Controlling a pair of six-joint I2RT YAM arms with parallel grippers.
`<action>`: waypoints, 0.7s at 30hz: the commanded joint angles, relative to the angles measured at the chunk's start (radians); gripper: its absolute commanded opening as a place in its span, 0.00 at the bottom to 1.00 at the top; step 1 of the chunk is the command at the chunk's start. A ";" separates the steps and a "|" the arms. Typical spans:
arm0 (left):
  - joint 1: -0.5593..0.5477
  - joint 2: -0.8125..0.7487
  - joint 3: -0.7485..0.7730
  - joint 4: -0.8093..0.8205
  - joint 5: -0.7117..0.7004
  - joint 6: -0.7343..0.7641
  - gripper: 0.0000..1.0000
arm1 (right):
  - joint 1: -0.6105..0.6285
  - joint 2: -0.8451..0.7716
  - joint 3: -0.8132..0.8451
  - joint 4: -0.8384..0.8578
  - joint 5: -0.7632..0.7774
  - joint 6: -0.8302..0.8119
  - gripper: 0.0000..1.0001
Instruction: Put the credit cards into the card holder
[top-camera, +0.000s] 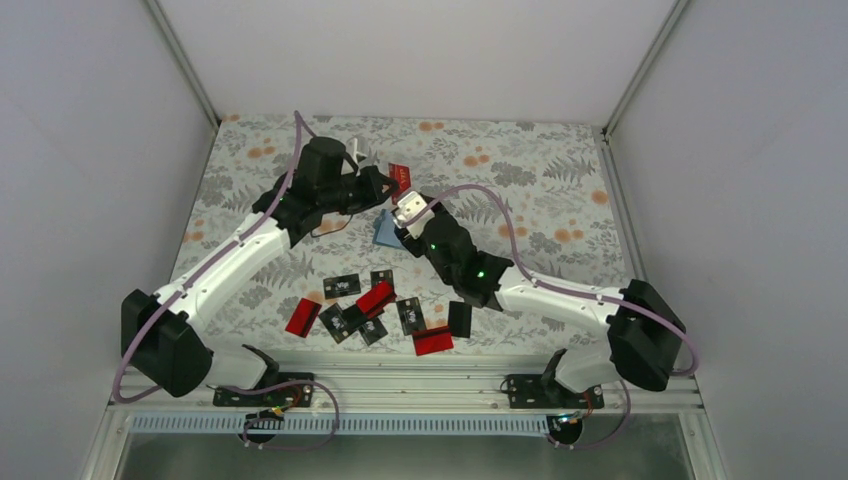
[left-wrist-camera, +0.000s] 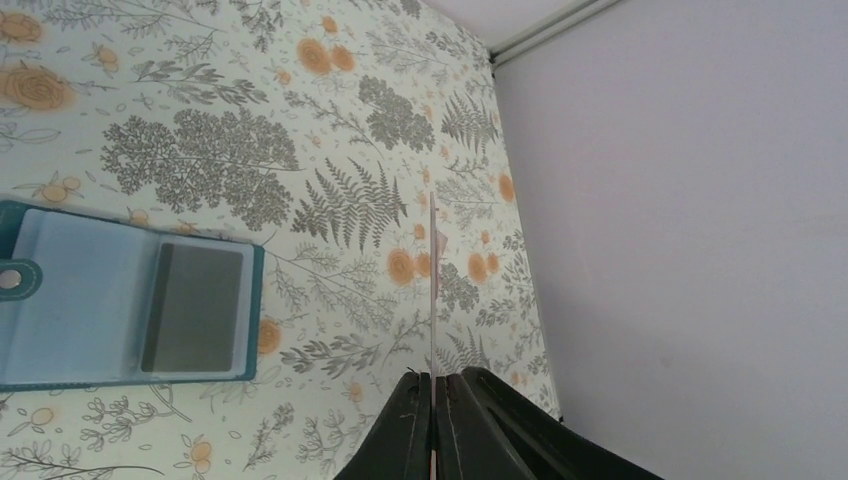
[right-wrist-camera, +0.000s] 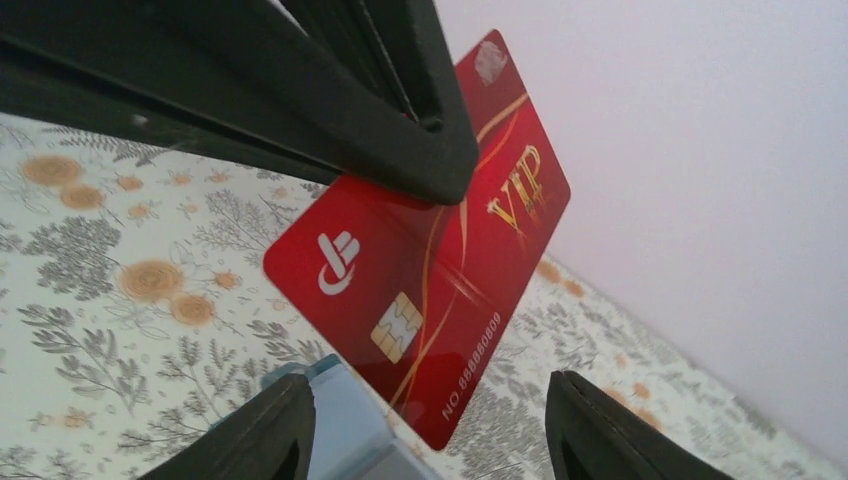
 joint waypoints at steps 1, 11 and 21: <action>0.010 0.012 0.040 -0.019 -0.021 0.044 0.02 | -0.008 -0.055 0.024 -0.030 -0.057 0.120 0.62; 0.030 0.021 0.045 0.007 -0.057 0.233 0.02 | -0.264 -0.152 0.073 -0.229 -0.512 0.472 0.81; 0.051 0.034 0.015 0.060 -0.004 0.341 0.02 | -0.562 -0.149 0.122 -0.338 -1.123 0.663 0.86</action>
